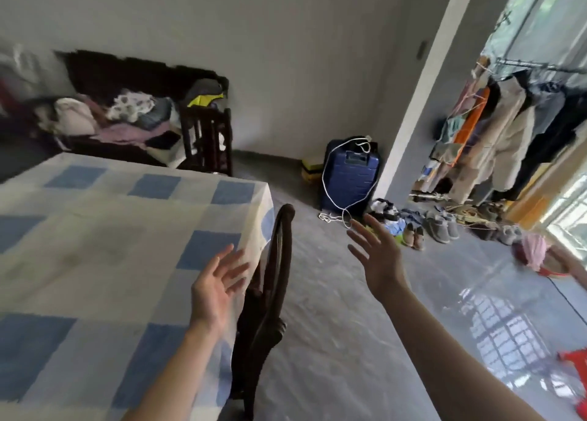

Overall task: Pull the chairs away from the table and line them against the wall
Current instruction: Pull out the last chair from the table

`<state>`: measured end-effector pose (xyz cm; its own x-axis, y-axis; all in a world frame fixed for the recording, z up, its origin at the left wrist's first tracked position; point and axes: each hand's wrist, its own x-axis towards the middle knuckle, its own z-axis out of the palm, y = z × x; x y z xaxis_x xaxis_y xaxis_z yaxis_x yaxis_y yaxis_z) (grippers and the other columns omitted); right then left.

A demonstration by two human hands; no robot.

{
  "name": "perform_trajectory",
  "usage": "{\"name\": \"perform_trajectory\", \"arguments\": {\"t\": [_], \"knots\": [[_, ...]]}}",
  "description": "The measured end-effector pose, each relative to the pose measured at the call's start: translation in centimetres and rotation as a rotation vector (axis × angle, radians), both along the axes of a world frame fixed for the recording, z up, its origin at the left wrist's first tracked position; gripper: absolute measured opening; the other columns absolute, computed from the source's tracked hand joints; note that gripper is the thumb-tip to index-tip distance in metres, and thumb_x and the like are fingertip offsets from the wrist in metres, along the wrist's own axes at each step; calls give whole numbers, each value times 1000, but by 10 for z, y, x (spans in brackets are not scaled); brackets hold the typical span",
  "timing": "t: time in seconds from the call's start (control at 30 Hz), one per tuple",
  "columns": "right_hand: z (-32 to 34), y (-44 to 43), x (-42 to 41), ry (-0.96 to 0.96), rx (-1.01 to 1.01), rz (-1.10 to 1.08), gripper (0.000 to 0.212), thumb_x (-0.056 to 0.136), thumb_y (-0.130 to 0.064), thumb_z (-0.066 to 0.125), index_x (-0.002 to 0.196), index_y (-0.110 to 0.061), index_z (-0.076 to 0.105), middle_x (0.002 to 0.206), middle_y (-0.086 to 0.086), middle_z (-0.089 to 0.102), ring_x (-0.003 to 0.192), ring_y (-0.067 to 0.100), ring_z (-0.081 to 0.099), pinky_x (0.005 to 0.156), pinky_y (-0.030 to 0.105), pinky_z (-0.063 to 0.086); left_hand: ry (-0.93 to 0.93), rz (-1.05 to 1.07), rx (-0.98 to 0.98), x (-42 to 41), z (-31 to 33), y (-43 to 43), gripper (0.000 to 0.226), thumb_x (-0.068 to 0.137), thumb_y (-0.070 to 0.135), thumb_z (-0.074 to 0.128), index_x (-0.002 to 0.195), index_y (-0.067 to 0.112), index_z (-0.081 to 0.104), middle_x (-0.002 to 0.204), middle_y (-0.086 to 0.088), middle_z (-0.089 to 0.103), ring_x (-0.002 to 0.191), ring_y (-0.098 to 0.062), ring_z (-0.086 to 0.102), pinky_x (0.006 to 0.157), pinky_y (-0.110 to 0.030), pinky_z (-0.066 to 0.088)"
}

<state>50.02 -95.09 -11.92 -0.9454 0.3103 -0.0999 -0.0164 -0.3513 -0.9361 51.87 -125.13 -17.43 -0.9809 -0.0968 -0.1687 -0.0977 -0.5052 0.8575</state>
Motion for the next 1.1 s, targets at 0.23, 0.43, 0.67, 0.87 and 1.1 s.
{"name": "perform_trajectory", "arguments": {"t": [0.23,0.43,0.67,0.87,1.1], "knots": [[-54,-22,-189,12,54,366,42,102,-42,50,135,-20,62,127,4,73,117,25,69,98,46,50,-75,354,-17,-52,-39,5,42,104,37,38,125,21,70,126,-6,74,106,-26,72,92,-45,45],[-83,-34,-296,31,94,699,36,92,-30,56,123,-16,69,120,8,76,110,23,70,97,42,49,-189,794,-16,-34,-48,59,42,105,32,34,115,16,71,120,-7,76,95,-24,72,85,-40,46],[-86,-32,-341,65,183,938,25,84,-33,62,104,-29,77,112,1,78,109,19,71,99,41,49,-267,1096,-52,0,-53,136,40,107,30,35,114,11,70,119,-9,75,92,-19,74,77,-31,48],[-112,-27,-362,132,301,1053,26,96,-10,61,117,-3,73,103,-16,78,105,12,71,107,44,49,-181,1260,-229,-8,-80,159,30,102,12,49,97,9,78,106,-14,79,94,-26,74,89,-33,49],[-135,-33,-366,217,325,1142,20,97,-7,59,104,-9,77,116,5,75,123,30,63,112,38,45,-160,1327,-360,-1,-108,172,28,88,22,57,82,17,83,95,-10,81,96,-26,73,88,-29,53]]}}
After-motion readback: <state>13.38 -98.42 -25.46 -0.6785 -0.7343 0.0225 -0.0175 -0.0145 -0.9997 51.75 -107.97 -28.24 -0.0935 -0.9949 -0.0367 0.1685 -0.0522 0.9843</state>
